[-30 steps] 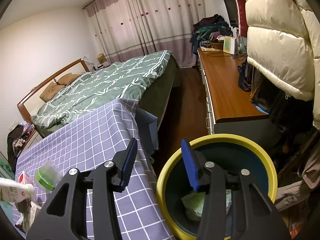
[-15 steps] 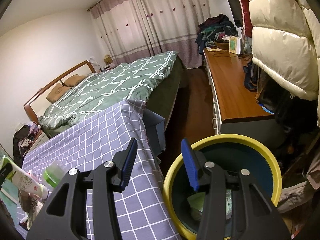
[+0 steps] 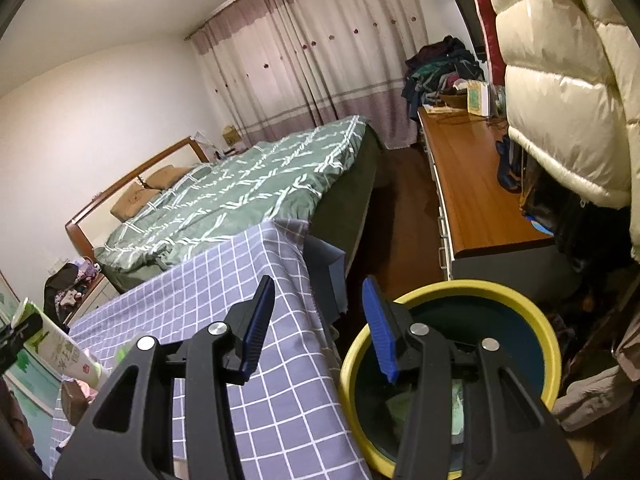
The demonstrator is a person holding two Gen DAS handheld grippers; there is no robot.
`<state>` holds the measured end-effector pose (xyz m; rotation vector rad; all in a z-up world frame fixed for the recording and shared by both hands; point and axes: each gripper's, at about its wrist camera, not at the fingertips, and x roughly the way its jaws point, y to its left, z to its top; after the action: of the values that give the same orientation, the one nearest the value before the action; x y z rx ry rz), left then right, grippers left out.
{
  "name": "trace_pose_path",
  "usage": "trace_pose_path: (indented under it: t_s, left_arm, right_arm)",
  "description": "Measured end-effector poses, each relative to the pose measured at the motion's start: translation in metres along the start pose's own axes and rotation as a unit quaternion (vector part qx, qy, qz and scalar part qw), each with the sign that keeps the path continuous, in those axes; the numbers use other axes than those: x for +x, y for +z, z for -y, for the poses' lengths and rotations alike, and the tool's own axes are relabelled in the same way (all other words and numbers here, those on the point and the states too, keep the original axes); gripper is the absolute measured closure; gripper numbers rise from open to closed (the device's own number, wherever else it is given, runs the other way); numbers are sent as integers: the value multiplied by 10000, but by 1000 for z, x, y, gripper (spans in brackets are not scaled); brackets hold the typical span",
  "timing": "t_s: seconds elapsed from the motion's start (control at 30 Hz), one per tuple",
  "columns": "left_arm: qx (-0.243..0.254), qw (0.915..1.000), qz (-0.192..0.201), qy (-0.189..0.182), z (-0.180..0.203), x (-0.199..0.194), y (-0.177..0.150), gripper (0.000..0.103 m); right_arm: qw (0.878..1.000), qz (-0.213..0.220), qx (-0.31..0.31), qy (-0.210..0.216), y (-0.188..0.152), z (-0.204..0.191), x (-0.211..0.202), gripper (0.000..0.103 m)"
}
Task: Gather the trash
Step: 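Carry the bottle over the yellow bin and open the left gripper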
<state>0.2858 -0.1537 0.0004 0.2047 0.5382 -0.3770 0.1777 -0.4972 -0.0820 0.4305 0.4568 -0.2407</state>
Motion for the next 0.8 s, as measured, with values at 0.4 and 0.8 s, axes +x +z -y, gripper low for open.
trace_pose_path:
  t_s: [0.4, 0.8]
  left_arm:
    - [237, 9941, 144, -1049, 105, -23, 45, 51]
    - [840, 9711, -434, -2192, 291, 23, 49, 51]
  right_arm:
    - [9984, 155, -81, -535, -12, 63, -58, 59]
    - [9949, 240, 281, -934, -35, 132, -94, 59]
